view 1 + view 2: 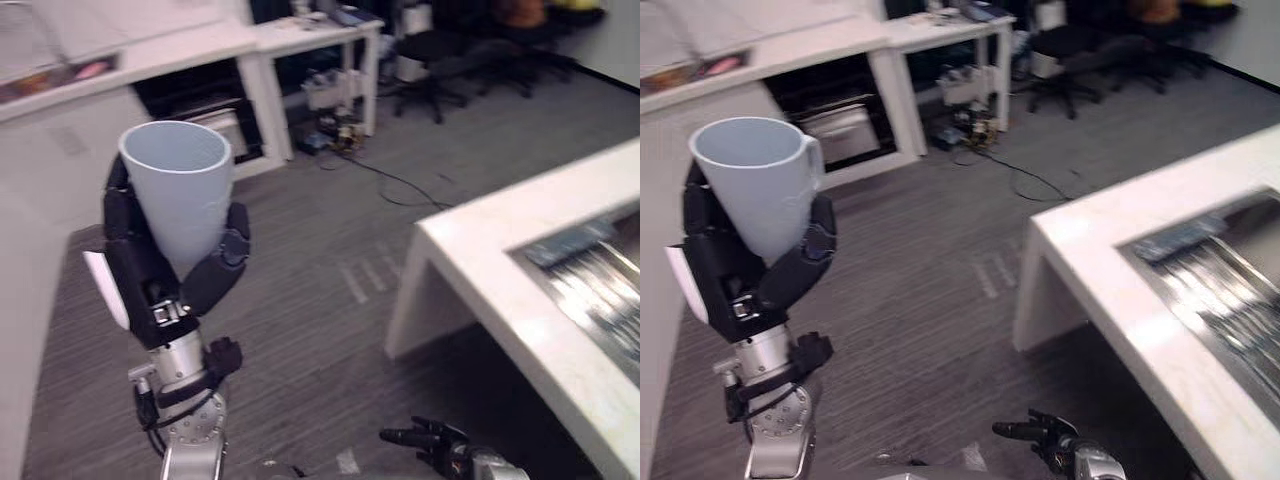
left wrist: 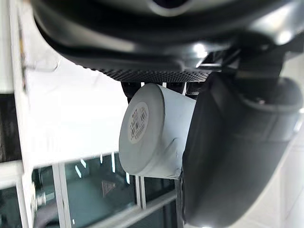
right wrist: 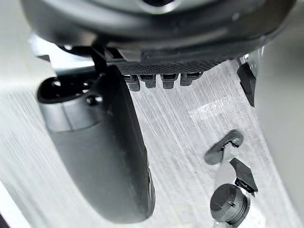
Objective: Walk over to the sink, pick up the cup, carry it to the dishwasher, place the cup inside the dishwasher, then close the dishwasher door
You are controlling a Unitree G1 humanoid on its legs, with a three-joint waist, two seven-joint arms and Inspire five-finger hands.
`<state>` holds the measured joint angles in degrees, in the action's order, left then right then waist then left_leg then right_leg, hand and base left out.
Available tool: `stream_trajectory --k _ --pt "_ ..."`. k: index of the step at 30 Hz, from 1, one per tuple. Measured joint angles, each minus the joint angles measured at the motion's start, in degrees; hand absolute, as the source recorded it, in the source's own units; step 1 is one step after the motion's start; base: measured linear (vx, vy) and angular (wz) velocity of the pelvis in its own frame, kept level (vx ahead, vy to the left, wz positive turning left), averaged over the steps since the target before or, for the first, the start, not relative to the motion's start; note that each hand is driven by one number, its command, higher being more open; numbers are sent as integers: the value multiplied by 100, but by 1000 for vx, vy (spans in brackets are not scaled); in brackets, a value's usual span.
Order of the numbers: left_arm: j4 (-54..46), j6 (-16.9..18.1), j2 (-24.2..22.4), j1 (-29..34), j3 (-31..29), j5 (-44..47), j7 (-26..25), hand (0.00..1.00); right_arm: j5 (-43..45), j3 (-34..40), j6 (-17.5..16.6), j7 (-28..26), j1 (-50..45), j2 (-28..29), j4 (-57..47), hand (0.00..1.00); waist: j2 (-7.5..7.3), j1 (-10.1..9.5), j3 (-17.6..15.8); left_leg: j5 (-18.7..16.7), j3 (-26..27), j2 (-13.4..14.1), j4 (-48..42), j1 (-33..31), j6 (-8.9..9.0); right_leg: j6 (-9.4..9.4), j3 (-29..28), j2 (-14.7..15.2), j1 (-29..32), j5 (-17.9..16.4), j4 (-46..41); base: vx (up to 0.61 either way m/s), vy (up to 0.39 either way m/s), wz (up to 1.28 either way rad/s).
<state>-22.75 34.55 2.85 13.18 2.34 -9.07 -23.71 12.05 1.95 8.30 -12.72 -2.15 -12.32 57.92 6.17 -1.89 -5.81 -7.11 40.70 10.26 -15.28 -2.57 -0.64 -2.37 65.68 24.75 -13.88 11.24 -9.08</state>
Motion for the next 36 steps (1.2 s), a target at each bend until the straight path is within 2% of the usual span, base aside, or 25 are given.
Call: stream_trajectory --k 1,2,3,4,5,6,7,9,13,15,18,20,21,22,23,27,30,31,33,36 --pt "4 -20 41 -124 43 54 43 0 75 1 -52 58 -46 32 -6 100 15 37 9 8 -269 -158 52 -71 -131 132 -152 147 3 123 -245 25 477 214" --pt "80 -65 101 -496 279 161 60 0 206 31 -176 164 -87 106 -60 100 69 61 -25 111 -799 -483 309 -117 -384 265 -1099 440 162 -199 -923 -1 396 234" --pt "196 -67 145 -763 457 252 57 0 267 49 -216 203 -130 199 -166 100 64 146 -45 203 -1315 -655 475 -206 -501 87 -2141 144 292 -1021 -1029 1 326 305" --pt "461 -48 147 -1079 741 305 78 0 393 68 -293 254 -241 339 -318 100 42 164 -39 377 -1954 -885 752 -212 -579 88 -3327 -418 443 -1582 -954 -9 155 271" --pt "607 -46 153 -1195 876 344 92 0 465 81 -305 299 -287 362 -419 100 12 166 -24 441 -2234 -1002 876 -204 -601 80 -3829 -679 530 -1745 -918 40 66 286" --pt "878 -48 174 -1314 1062 339 114 0 600 80 -313 408 -335 451 -532 100 -81 167 27 559 -2761 -1235 1057 -170 -681 26 -4629 -1082 714 -1996 -819 100 35 245" --pt "1068 -49 200 -1293 1125 340 118 0 747 79 -312 536 -328 551 -588 100 -150 157 64 634 -3157 -1440 1192 -79 -746 -116 -5152 -1347 921 -2164 -707 135 8 218" --pt "1366 -92 208 -1293 1117 318 79 0 855 -16 -261 632 -276 582 -654 100 -162 144 71 672 -3583 -1606 1283 147 -777 -268 -5517 -1563 1186 -2256 -632 225 13 148" --pt "1592 -332 415 -1232 1151 56 -41 0 849 -19 -33 662 -223 618 -700 100 -201 132 95 644 -4349 -1652 1441 663 -727 -271 -5580 -1825 1433 -2244 -527 258 18 116" --pt "1585 -384 473 -1091 1080 110 2 0 851 -34 108 662 -177 652 -699 100 -254 80 144 576 -4635 -1649 1443 780 -612 -248 -5465 -1924 1441 -2008 -108 199 5 94" --pt "1548 -437 491 -910 856 237 69 0 861 -250 235 674 -84 676 -698 100 -321 -81 189 469 -4736 -1663 1442 871 -436 -178 -5448 -2055 1551 -1363 327 148 -10 34" --pt "1340 -541 504 -693 714 474 162 0 895 -259 246 711 -42 782 -704 100 -440 -147 268 342 -4777 -1746 1440 934 -238 -77 -5450 -2077 1583 -832 528 133 -46 23" --pt "1291 -540 503 -634 695 518 185 0 919 -259 246 725 -40 787 -704 100 -435 -178 301 321 -4776 -1744 1437 935 -213 -72 -5450 -2080 1544 -858 589 191 -58 9" --pt "1180 -541 491 -572 664 621 236 0 920 -261 245 745 -7 797 -718 100 -442 -192 314 238 -4756 -1734 1378 899 -86 -69 -5492 -2101 1460 -847 766 137 -36 0" --pt "1190 -543 618 -483 650 744 806 0 924 -463 302 888 -8 823 -700 100 -576 170 205 71 -3606 -1573 1307 719 -423 7 -5490 -2266 1283 -491 1431 110 -21 0" --pt "1188 -544 584 -467 656 745 804 0 924 -462 295 886 -91 824 -706 100 -572 178 223 69 -3567 -1560 1306 741 -421 5 -5563 -2279 1295 -496 1432 0 -1 -5" --pt "1146 -548 409 -284 538 885 768 0 939 -357 176 816 -534 871 -982 100 -559 161 510 -62 -3221 -1489 1346 826 -345 33 -5945 -2382 1323 -581 1402 12 -34 -55" --pt "1147 -551 377 -235 499 1047 764 0 1032 -172 143 821 -556 938 -986 100 -536 288 610 -61 -3205 -1469 1348 888 -347 48 -5996 -2410 1279 -591 1405 30 -62 -45" --pt "1147 -552 375 -257 610 1272 780 0 1091 27 132 814 -558 983 -952 100 -548 411 654 -62 -3213 -1435 1346 1003 -344 82 -5968 -2446 1158 -629 1399 47 -72 -3" --pt "1147 -556 252 -311 786 1587 913 0 1092 341 160 689 -743 947 -924 100 -588 430 726 -65 -3218 -1406 1269 1042 -337 160 -5947 -2463 1077 -701 1396 11 -65 5"
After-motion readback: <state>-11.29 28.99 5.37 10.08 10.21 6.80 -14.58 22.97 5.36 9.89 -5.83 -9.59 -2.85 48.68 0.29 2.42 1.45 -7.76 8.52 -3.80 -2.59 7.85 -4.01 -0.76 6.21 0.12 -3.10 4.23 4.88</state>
